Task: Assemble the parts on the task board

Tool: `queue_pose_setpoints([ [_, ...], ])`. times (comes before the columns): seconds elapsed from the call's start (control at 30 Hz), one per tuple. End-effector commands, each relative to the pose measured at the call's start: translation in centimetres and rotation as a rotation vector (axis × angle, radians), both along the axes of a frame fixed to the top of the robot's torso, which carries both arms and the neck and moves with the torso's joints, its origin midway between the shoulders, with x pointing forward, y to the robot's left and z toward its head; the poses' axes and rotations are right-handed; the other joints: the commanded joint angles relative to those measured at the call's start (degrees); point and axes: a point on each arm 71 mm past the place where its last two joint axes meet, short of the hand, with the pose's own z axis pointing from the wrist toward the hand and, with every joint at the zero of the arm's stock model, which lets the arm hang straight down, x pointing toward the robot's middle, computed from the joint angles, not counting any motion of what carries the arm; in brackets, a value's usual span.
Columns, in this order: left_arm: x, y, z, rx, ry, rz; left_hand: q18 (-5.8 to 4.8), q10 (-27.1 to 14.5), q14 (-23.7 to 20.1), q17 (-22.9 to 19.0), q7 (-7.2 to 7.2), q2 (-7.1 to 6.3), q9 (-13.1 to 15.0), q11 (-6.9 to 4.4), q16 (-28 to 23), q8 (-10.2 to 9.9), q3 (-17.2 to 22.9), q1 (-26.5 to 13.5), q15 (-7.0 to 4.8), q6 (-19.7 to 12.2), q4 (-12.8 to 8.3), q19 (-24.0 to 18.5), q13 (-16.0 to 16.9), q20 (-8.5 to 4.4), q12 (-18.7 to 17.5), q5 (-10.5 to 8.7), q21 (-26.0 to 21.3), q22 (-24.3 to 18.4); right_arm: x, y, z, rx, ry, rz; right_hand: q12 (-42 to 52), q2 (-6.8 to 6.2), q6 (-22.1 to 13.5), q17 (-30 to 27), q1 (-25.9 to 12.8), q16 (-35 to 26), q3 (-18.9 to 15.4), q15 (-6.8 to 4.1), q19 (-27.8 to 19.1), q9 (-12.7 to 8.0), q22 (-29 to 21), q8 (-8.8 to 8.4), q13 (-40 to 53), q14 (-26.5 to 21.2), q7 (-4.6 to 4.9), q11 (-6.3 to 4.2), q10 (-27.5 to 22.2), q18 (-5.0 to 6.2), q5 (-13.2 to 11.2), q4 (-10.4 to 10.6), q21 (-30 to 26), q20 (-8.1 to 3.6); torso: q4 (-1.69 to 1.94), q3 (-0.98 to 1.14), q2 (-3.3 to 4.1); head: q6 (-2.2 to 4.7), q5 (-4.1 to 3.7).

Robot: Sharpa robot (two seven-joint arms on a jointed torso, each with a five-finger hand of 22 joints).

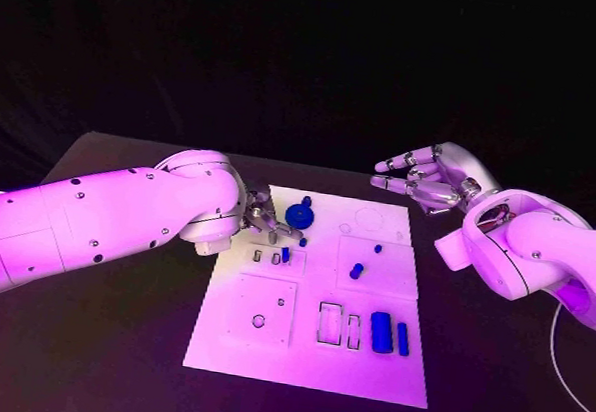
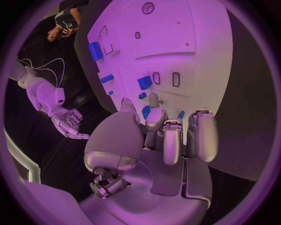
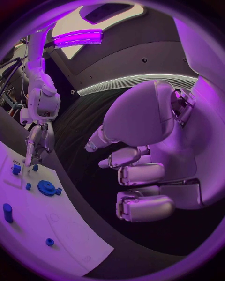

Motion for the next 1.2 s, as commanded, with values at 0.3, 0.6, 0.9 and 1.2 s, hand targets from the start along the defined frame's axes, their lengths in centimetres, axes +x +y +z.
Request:
queue_pose_setpoints([
  [0.3, 0.1, -0.2, -0.4, 0.121, 0.037, -0.014, -0.73, 1.14, 6.04, 15.08, -0.17, 0.91, 0.97, -0.27, 0.17, 0.98, -0.79, 0.36, -0.58, -0.4, 0.05, 0.53, 1.21, -0.17, 1.14, -0.25, 0.67, 1.57, 0.1, 0.1, -0.1, -0.014, 0.006, 0.001, -0.39, -0.06, -0.35, 6.22, -0.7, -0.29, -0.41, 0.12, 1.17, -0.05, 5.4, -0.1, 0.6, 4.08, 0.0, 0.05, -0.4, -0.43, 0.47, 0.07, -0.21, 0.02, 0.03, -0.08, 0.04, -0.38, -0.15],
  [0.6, 0.3, -0.8, -0.9, 0.141, 0.051, -0.03, -0.82, 1.73, 6.04, 15.08, -0.35, 1.26, 1.68, -0.44, 0.17, 1.54, -1.1, 0.74, -0.72, -0.43, -0.02, 0.72, 2.05, -0.3, 1.9, -0.25, 0.95, 2.08, 0.2, 0.2, -0.2, -0.017, 0.014, 0.004, -0.44, -0.06, -0.32, 6.14, -0.73, -0.34, -0.47, 0.12, 1.13, -0.04, 5.3, -0.08, 0.56, 4.06, -0.01, 0.05, -0.43, -0.41, 0.56, 0.1, -0.26, 0.02, 0.0, -0.07, 0.02, -0.79, -0.16],
  [0.9, 0.3, -1.1, -1.3, 0.152, 0.063, -0.043, -0.86, 1.83, 6.04, 15.08, -0.44, 1.37, 2.28, -0.52, 0.17, 1.9, -1.27, 1.68, -0.81, -0.67, -0.19, 0.78, 2.23, -0.4, 2.05, -0.24, 1.08, 2.33, 0.2, 0.2, -0.2, -0.018, 0.017, 0.004, -0.44, -0.06, -0.32, 6.14, -0.73, -0.34, -0.47, 0.12, 1.13, -0.04, 5.3, -0.08, 0.56, 4.06, -0.01, 0.05, -0.43, -0.41, 0.56, 0.1, -0.26, 0.02, 0.08, -0.06, -0.03, -1.05, -0.17],
  [1.2, 0.5, -1.3, -1.4, 0.155, 0.07, -0.047, -0.9, 1.9, 6.04, 15.08, -0.48, 1.67, 2.74, -0.56, 0.17, 2.16, -1.3, 2.48, -0.85, -0.84, -0.28, 0.85, 2.39, -0.44, 2.17, -0.24, 1.21, 2.57, 0.3, 0.3, -0.3, -0.019, 0.021, 0.006, -0.49, -0.03, -0.32, 6.08, -0.73, -0.37, -0.52, 0.11, 1.08, -0.04, 5.2, -0.08, 0.52, 4.05, -0.01, 0.04, -0.45, -0.39, 0.63, 0.13, -0.31, 0.01, 0.0, -0.05, 0.0, -1.2, -0.18],
])
